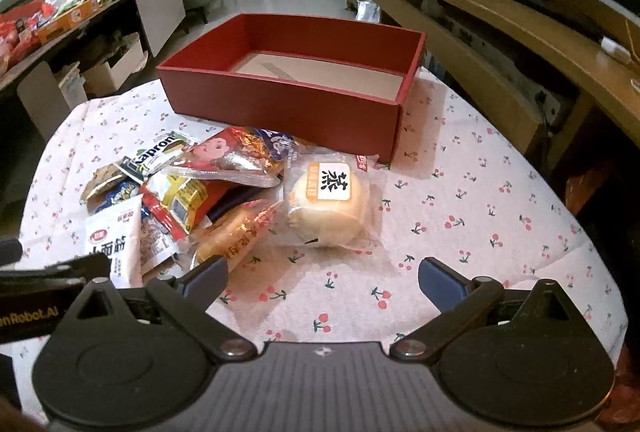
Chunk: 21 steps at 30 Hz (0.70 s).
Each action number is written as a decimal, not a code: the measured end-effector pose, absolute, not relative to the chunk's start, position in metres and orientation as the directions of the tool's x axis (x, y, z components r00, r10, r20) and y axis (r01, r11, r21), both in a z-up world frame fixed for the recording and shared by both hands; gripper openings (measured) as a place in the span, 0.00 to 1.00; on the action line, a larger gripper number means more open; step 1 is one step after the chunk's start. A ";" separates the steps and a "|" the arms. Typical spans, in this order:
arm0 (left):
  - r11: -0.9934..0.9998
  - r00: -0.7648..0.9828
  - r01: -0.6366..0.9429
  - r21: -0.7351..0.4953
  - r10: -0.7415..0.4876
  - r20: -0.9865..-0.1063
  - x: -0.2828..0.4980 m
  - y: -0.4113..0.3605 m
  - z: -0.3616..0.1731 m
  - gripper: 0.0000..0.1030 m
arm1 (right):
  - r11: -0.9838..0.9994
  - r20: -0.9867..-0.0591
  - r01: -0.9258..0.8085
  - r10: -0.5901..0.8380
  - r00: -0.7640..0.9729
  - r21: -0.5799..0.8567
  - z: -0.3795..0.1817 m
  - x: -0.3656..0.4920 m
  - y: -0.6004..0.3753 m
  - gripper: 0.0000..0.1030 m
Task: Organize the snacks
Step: 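Grasp the white spicy-strip bag with the left gripper while the right grasps the red-blue bread bag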
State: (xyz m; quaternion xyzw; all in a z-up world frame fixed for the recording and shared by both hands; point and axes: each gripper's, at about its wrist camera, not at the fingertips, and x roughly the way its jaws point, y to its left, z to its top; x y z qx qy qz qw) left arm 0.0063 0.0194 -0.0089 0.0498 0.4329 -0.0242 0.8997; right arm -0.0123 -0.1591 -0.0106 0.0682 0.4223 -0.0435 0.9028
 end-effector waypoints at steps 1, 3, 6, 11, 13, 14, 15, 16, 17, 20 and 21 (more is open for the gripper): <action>0.994 0.620 0.086 0.067 0.000 -0.785 0.007 0.019 -0.010 1.00 | 0.986 -0.767 0.138 -0.019 0.641 0.090 -0.010 -0.013 -0.159 1.00; 0.994 0.607 0.085 0.062 -0.002 -0.795 0.009 0.018 -0.013 1.00 | 0.987 -0.765 0.137 -0.023 0.644 0.086 -0.010 -0.013 -0.160 1.00; 0.995 0.587 0.083 0.056 -0.003 -0.809 0.012 0.015 -0.018 1.00 | 0.986 -0.767 0.137 -0.017 0.642 0.093 -0.010 -0.013 -0.162 1.00; 0.995 0.561 0.076 0.059 0.007 -0.828 0.016 0.012 -0.028 1.00 | 0.983 -0.764 0.143 -0.002 0.646 0.118 -0.007 -0.014 -0.170 1.00; 0.997 0.535 0.062 0.041 0.002 -0.845 0.018 0.014 -0.032 0.96 | 0.982 -0.766 0.144 0.001 0.643 0.122 -0.008 -0.014 -0.171 1.00; 0.998 0.518 0.053 0.027 -0.005 -0.855 0.020 0.016 -0.035 0.92 | 0.981 -0.767 0.145 0.003 0.642 0.126 -0.008 -0.013 -0.172 1.00; 0.999 0.503 0.048 0.003 -0.022 -0.864 0.021 0.020 -0.037 0.86 | 0.980 -0.768 0.147 0.006 0.640 0.130 -0.008 -0.013 -0.173 1.00; 0.998 0.484 0.040 -0.043 -0.057 -0.873 0.023 0.024 -0.039 0.83 | 0.979 -0.769 0.150 0.009 0.639 0.136 -0.008 -0.013 -0.174 0.99; 0.996 0.468 0.031 -0.082 -0.087 -0.880 0.024 0.028 -0.040 0.75 | 0.978 -0.768 0.152 0.014 0.640 0.145 -0.007 -0.012 -0.175 0.99; 0.991 0.438 0.018 -0.130 -0.125 -0.890 0.024 0.033 -0.043 0.65 | 0.972 -0.755 0.172 0.008 0.656 0.160 0.000 -0.011 -0.183 0.98; 0.991 0.439 0.021 -0.132 -0.128 -0.889 0.023 0.033 -0.042 0.63 | 0.970 -0.751 0.185 -0.001 0.660 0.161 0.002 -0.010 -0.187 0.98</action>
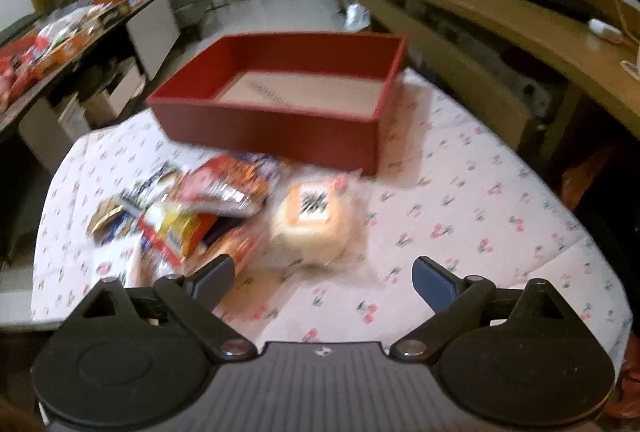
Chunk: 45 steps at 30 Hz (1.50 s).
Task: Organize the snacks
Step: 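Grasp the white spicy-strip bag with the left gripper while the right grasps the red-blue bread bag, then carry both bags over the red box with both grippers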
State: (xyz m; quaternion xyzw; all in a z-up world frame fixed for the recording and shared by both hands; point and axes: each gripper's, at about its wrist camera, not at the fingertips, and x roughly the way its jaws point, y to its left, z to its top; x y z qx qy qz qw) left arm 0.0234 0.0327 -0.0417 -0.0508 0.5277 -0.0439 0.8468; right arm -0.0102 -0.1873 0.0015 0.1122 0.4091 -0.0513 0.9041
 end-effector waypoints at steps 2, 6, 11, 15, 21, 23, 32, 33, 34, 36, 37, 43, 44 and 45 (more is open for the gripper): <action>0.990 0.440 0.038 -0.135 -0.138 -0.887 0.022 0.031 -0.039 0.60 | 0.962 -0.750 0.210 -0.007 0.662 0.176 0.004 -0.008 -0.195 0.97; 0.990 0.441 0.053 -0.130 -0.140 -0.886 0.020 0.030 -0.038 0.56 | 0.953 -0.767 0.213 0.031 0.641 0.217 0.004 0.005 -0.201 0.91; 0.989 0.442 0.065 -0.130 -0.145 -0.885 0.019 0.031 -0.038 0.55 | 0.936 -0.766 0.174 0.134 0.629 0.306 0.010 0.031 -0.192 0.91; 0.989 0.437 0.067 -0.131 -0.148 -0.887 0.021 0.031 -0.038 0.55 | 0.940 -0.777 0.136 0.172 0.605 0.314 0.013 0.070 -0.176 0.91; 0.985 0.414 0.078 -0.151 -0.170 -0.894 0.025 0.031 -0.041 0.57 | 0.909 -0.831 0.153 0.273 0.484 0.387 -0.011 0.119 -0.161 0.91; 0.984 0.411 0.080 -0.156 -0.176 -0.894 0.026 0.031 -0.041 0.58 | 0.913 -0.839 0.159 0.263 0.476 0.377 -0.015 0.128 -0.156 0.92; 0.981 0.400 0.095 -0.168 -0.192 -0.896 0.029 0.029 -0.042 0.66 | 0.890 -0.856 0.165 0.336 0.393 0.425 -0.043 0.144 -0.148 0.81; 0.981 0.398 0.095 -0.170 -0.194 -0.897 0.029 0.030 -0.043 0.66 | 0.883 -0.848 0.163 0.349 0.400 0.440 -0.042 0.141 -0.151 0.76; 0.981 0.398 0.095 -0.171 -0.195 -0.897 0.029 0.030 -0.043 0.66 | 0.878 -0.840 0.160 0.358 0.407 0.451 -0.042 0.138 -0.154 0.72; 0.980 0.398 0.096 -0.174 -0.198 -0.896 0.029 0.031 -0.043 0.65 | 0.863 -0.822 0.153 0.383 0.421 0.481 -0.040 0.126 -0.164 0.69; 0.980 0.398 0.097 -0.174 -0.198 -0.896 0.028 0.031 -0.043 0.65 | 0.856 -0.816 0.154 0.393 0.424 0.493 -0.039 0.120 -0.167 0.67; 0.979 0.403 0.112 -0.168 -0.199 -0.893 0.023 0.029 -0.042 0.63 | 0.857 -0.803 0.129 0.402 0.441 0.499 -0.032 0.082 -0.181 0.66; 0.978 0.401 0.114 -0.174 -0.205 -0.893 0.023 0.030 -0.043 0.61 | 0.860 -0.802 0.124 0.398 0.445 0.496 -0.031 0.077 -0.182 0.66; 0.978 0.397 0.112 -0.178 -0.209 -0.894 0.023 0.030 -0.043 0.59 | 0.859 -0.798 0.119 0.400 0.452 0.498 -0.028 0.072 -0.183 0.66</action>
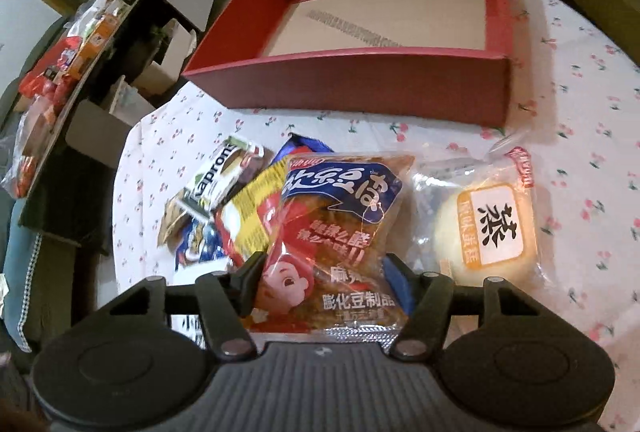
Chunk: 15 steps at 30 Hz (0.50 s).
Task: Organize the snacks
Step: 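Carry both bags over the red box with both grippers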
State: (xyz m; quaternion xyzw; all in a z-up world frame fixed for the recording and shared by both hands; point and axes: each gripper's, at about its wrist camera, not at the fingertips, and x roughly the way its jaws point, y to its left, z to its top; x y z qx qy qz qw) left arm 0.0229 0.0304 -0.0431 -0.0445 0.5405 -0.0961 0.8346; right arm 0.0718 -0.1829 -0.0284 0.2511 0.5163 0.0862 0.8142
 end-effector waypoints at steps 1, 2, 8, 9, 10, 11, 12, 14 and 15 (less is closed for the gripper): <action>0.977 0.399 0.110 -0.182 -0.211 -0.892 0.023 0.032 -0.043 0.59 | 0.858 -0.792 0.115 0.402 0.459 0.501 -0.026 0.067 -0.184 0.66; 0.976 0.400 0.107 -0.187 -0.215 -0.891 0.023 0.033 -0.042 0.59 | 0.857 -0.787 0.110 0.403 0.467 0.504 -0.024 0.063 -0.186 0.66; 0.981 0.418 0.120 -0.152 -0.189 -0.889 0.020 0.030 -0.042 0.54 | 0.850 -0.750 0.064 0.424 0.507 0.523 -0.012 0.043 -0.189 0.66; 0.982 0.419 0.123 -0.143 -0.182 -0.889 0.019 0.029 -0.041 0.53 | 0.849 -0.746 0.058 0.426 0.511 0.525 -0.011 0.041 -0.188 0.66; 0.983 0.421 0.124 -0.138 -0.178 -0.889 0.019 0.028 -0.041 0.53 | 0.847 -0.743 0.056 0.429 0.514 0.528 -0.011 0.040 -0.189 0.66; 0.983 0.423 0.124 -0.134 -0.175 -0.889 0.019 0.027 -0.040 0.51 | 0.845 -0.739 0.056 0.431 0.517 0.532 -0.010 0.039 -0.191 0.66; 0.984 0.425 0.123 -0.129 -0.170 -0.889 0.019 0.027 -0.039 0.50 | 0.841 -0.734 0.056 0.436 0.520 0.538 -0.009 0.038 -0.193 0.66; 0.985 0.431 0.125 -0.116 -0.159 -0.888 0.020 0.024 -0.039 0.48 | 0.839 -0.727 0.048 0.440 0.527 0.542 -0.007 0.036 -0.197 0.66; 0.985 0.433 0.127 -0.114 -0.158 -0.888 0.019 0.023 -0.038 0.47 | 0.839 -0.725 0.044 0.441 0.530 0.542 -0.007 0.035 -0.198 0.66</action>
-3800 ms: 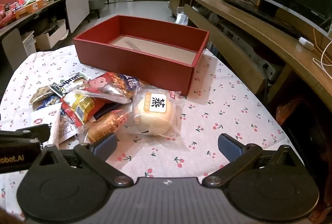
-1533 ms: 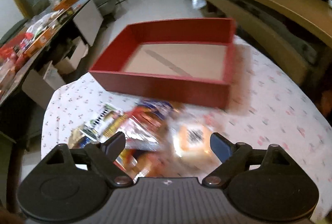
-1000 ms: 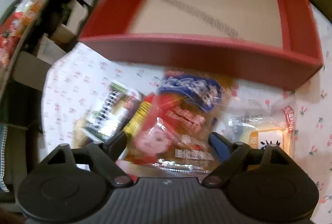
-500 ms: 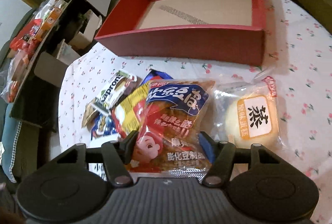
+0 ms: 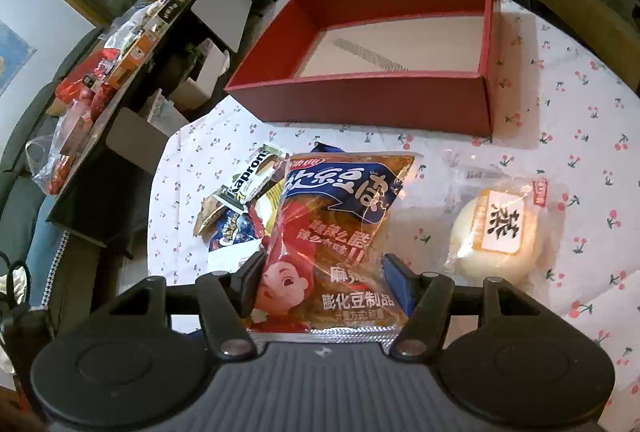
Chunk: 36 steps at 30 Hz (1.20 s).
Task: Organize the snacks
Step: 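Carry both bags over the red box with both grippers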
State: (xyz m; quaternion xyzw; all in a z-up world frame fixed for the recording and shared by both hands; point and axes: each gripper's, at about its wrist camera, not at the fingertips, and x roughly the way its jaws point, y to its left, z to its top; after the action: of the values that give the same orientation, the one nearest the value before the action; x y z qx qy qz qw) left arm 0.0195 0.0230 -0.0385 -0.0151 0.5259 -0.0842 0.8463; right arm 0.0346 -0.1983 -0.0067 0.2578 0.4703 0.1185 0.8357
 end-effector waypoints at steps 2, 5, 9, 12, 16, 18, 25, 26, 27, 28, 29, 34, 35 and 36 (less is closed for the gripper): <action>0.983 0.429 0.128 -0.129 -0.172 -0.887 0.020 0.022 -0.036 0.46 | 0.836 -0.719 0.038 0.447 0.532 0.548 -0.005 0.035 -0.200 0.66; 0.984 0.437 0.129 -0.127 -0.171 -0.883 0.018 0.020 -0.032 0.46 | 0.834 -0.706 0.022 0.453 0.544 0.552 -0.001 0.034 -0.200 0.66; 0.980 0.455 0.137 -0.143 -0.191 -0.870 0.016 0.019 -0.022 0.46 | 0.834 -0.695 0.010 0.453 0.559 0.551 0.004 0.032 -0.202 0.66; 0.977 0.473 0.139 -0.160 -0.208 -0.856 0.015 0.020 -0.013 0.46 | 0.839 -0.693 0.011 0.443 0.569 0.545 0.005 0.031 -0.203 0.66; 0.974 0.496 0.144 -0.173 -0.222 -0.839 0.017 0.021 -0.002 0.46 | 0.841 -0.682 0.001 0.437 0.587 0.541 0.010 0.030 -0.203 0.66; 0.973 0.506 0.149 -0.178 -0.229 -0.831 0.018 0.021 0.003 0.46 | 0.844 -0.675 -0.006 0.433 0.597 0.536 0.013 0.030 -0.204 0.66; 0.975 0.578 0.153 -0.159 -0.219 -0.786 0.032 0.015 0.037 0.46 | 0.836 -0.628 -0.027 0.433 0.647 0.548 0.032 0.033 -0.207 0.66; 0.975 0.588 0.156 -0.157 -0.219 -0.779 0.036 0.014 0.044 0.46 | 0.834 -0.617 -0.030 0.430 0.659 0.550 0.036 0.033 -0.208 0.66; 0.974 0.596 0.164 -0.154 -0.222 -0.771 0.039 0.011 0.050 0.46 | 0.832 -0.608 -0.029 0.428 0.669 0.553 0.039 0.034 -0.209 0.66; 0.973 0.605 0.174 -0.150 -0.226 -0.764 0.044 0.008 0.055 0.46 | 0.830 -0.601 -0.025 0.424 0.678 0.557 0.042 0.035 -0.210 0.66; 0.972 0.617 0.185 -0.143 -0.229 -0.753 0.049 0.004 0.061 0.46 | 0.829 -0.594 -0.021 0.419 0.686 0.560 0.044 0.037 -0.212 0.66; 0.957 0.642 0.247 -0.151 -0.278 -0.715 0.082 -0.019 0.074 0.46 | 0.834 -0.600 0.026 0.375 0.707 0.552 0.045 0.059 -0.221 0.66; 0.955 0.643 0.253 -0.153 -0.285 -0.711 0.088 -0.022 0.074 0.46 | 0.835 -0.603 0.038 0.364 0.709 0.549 0.045 0.064 -0.223 0.66; 0.953 0.644 0.260 -0.156 -0.291 -0.707 0.096 -0.026 0.074 0.46 | 0.836 -0.605 0.049 0.353 0.714 0.546 0.046 0.070 -0.225 0.66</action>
State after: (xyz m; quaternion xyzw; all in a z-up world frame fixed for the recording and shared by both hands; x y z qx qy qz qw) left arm 0.0965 -0.0261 0.0739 -0.0199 0.3933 -0.1521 0.9065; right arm 0.0700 -0.2251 0.0458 0.2730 0.3685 0.0859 0.8845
